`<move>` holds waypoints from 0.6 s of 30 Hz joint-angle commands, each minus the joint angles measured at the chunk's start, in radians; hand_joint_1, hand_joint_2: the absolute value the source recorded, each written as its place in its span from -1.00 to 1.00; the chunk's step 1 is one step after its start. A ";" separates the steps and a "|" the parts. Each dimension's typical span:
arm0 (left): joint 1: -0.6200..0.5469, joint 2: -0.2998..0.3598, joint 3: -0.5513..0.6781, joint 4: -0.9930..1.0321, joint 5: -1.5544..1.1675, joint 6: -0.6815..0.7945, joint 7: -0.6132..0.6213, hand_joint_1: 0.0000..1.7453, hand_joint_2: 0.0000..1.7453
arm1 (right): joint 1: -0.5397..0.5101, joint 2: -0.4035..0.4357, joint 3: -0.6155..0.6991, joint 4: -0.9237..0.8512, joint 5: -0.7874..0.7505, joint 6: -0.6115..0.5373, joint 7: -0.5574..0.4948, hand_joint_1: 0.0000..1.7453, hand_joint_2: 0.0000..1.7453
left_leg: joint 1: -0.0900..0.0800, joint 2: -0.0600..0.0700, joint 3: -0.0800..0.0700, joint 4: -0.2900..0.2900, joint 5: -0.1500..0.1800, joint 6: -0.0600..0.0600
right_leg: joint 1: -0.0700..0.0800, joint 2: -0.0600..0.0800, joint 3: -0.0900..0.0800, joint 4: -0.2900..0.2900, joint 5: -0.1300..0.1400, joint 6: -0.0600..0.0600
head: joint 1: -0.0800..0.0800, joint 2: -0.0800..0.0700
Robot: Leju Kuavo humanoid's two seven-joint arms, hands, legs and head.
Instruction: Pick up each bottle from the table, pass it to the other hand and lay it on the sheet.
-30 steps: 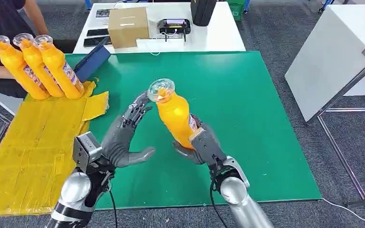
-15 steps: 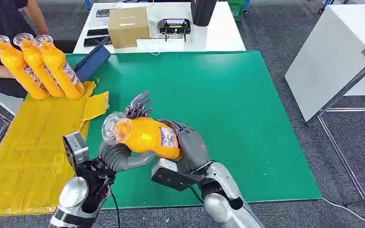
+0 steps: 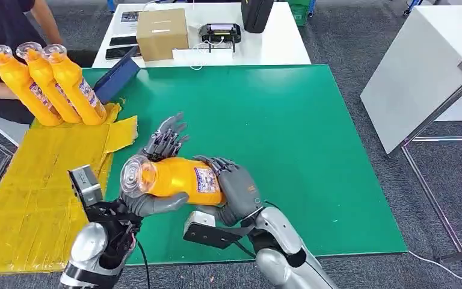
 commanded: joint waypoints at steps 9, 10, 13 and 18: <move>-0.036 0.014 -0.018 0.059 0.023 -0.033 -0.011 1.00 1.00 | -0.052 -0.037 0.120 0.045 -0.021 0.034 0.003 1.00 1.00 | 0.002 -0.001 0.005 0.000 -0.002 -0.002 | 0.001 0.004 0.006 -0.001 -0.002 -0.002 | 0.000 0.000; -0.035 0.014 -0.018 0.057 0.026 -0.035 -0.013 1.00 1.00 | -0.051 -0.038 0.120 0.046 -0.021 0.034 0.003 1.00 1.00 | 0.001 -0.001 0.003 -0.001 -0.001 -0.001 | 0.000 0.003 0.004 -0.001 -0.001 -0.002 | 0.000 0.000; -0.035 0.014 -0.018 0.057 0.027 -0.036 -0.013 1.00 1.00 | -0.051 -0.038 0.120 0.046 -0.021 0.035 0.003 1.00 1.00 | 0.001 -0.001 0.003 -0.001 -0.001 -0.001 | 0.000 0.003 0.004 -0.001 -0.001 -0.002 | 0.000 0.000; -0.035 0.014 -0.018 0.057 0.027 -0.036 -0.013 1.00 1.00 | -0.051 -0.038 0.120 0.046 -0.021 0.035 0.003 1.00 1.00 | 0.001 -0.001 0.002 0.000 -0.001 -0.001 | 0.000 0.003 0.003 -0.001 -0.001 -0.001 | 0.000 0.000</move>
